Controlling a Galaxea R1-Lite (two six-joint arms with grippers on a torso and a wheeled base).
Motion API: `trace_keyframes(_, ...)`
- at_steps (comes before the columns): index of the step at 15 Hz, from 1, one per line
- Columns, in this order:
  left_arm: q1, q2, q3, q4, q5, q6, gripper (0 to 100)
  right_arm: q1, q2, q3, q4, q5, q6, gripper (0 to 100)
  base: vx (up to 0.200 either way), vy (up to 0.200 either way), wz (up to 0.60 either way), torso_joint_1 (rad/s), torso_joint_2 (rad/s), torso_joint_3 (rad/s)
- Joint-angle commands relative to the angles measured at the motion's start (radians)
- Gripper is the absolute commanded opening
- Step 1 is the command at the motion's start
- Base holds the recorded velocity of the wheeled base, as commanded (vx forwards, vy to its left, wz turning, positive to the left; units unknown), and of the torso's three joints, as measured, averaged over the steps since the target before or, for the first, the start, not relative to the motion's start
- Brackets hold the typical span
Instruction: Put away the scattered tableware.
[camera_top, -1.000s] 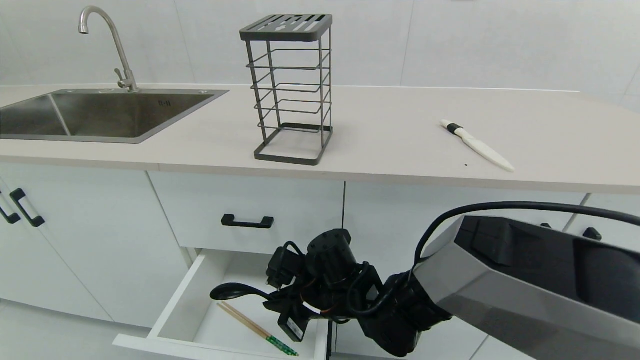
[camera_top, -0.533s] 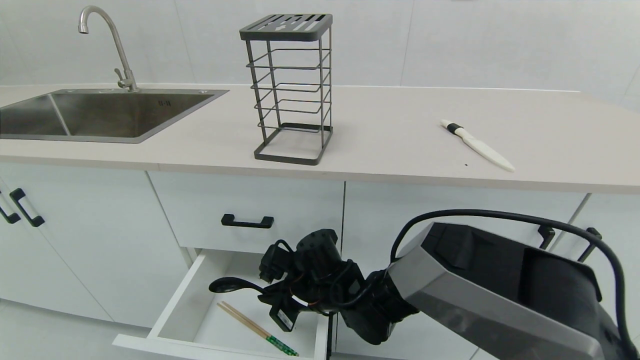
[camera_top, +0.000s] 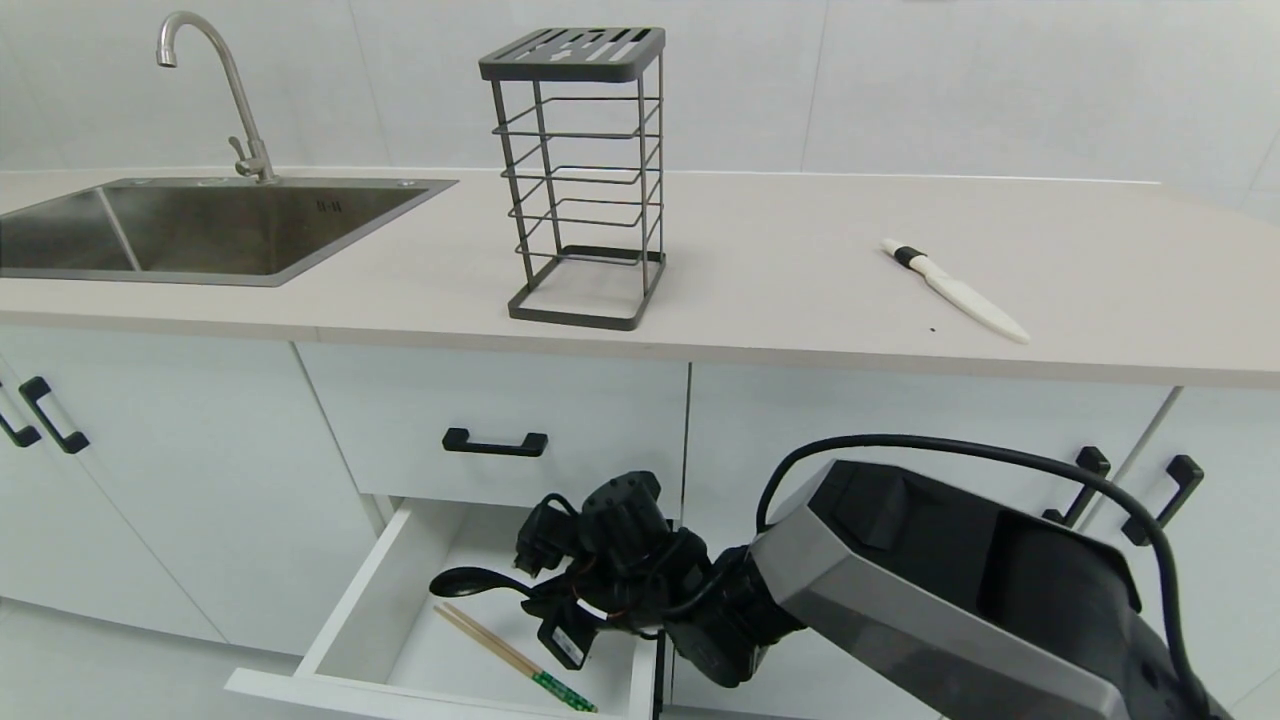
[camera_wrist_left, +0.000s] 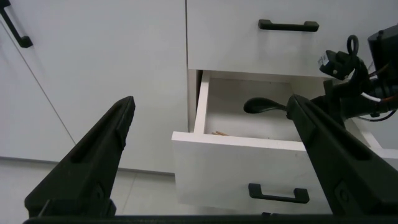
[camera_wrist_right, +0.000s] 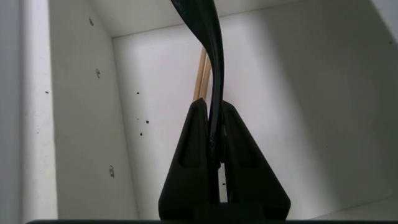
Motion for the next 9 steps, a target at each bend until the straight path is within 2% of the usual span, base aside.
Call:
trace_keyframes(1,0.0,0.001,0.0,0.0,0.0,0.0,100,0.004,0.025,-0.033,0.015,-0.006,-0.001,0,0.0,0.0,0.0,0.0,0.0,0.0)
trace_keyframes(2,0.0,0.001,0.0,0.0,0.0,0.0,100,0.005,0.057,-0.052,0.018,-0.058,0.001,0,0.0,0.0,0.0,0.0,0.0,0.0)
trace_keyframes(5,0.0,0.001,0.0,0.0,0.0,0.0,100,0.005,0.061,-0.064,0.029,-0.067,0.007,0,0.0,0.0,0.0,0.0,0.0,0.0)
trace_keyframes(9,0.0,0.001,0.0,0.0,0.0,0.0,100,0.005,0.057,-0.098,0.146,-0.068,0.007,0,0.0,0.0,0.0,0.0,0.0,0.0)
